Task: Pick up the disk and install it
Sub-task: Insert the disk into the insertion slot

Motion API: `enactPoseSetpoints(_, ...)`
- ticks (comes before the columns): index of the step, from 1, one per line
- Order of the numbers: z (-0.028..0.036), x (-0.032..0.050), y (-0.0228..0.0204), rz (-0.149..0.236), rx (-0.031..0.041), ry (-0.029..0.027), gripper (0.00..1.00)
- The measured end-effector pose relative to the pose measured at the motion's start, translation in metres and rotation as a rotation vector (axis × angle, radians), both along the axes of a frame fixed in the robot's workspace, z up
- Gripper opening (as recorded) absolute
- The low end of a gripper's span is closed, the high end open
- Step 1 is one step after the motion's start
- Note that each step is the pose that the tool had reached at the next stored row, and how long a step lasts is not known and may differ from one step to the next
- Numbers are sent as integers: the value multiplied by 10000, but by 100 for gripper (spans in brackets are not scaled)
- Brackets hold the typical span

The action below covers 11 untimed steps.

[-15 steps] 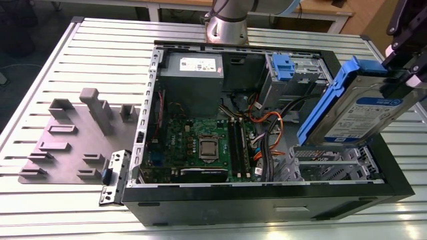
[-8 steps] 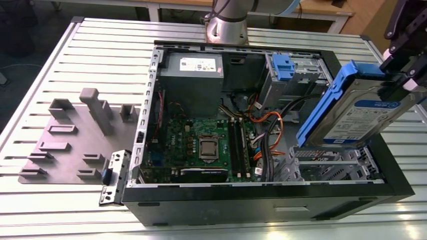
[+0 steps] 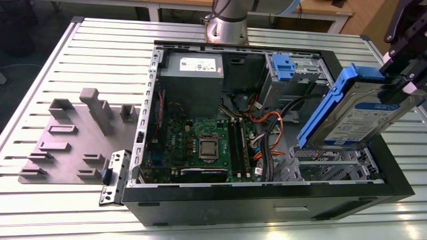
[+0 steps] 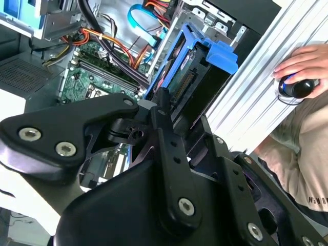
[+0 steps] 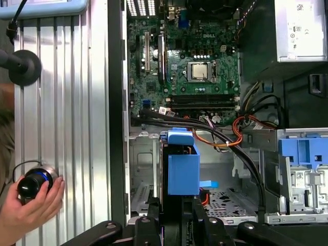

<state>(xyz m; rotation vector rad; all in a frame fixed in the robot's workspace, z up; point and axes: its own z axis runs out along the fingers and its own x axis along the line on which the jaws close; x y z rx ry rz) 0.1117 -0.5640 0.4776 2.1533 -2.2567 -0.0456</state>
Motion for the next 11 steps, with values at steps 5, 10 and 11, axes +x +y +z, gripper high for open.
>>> enactPoseSetpoints(5,-35,38,0,-1,-1,0,35)
enactPoseSetpoints(10,-119,48,1,0,0,0,35)
enactPoseSetpoints(11,-134,48,0,-1,-1,0,35)
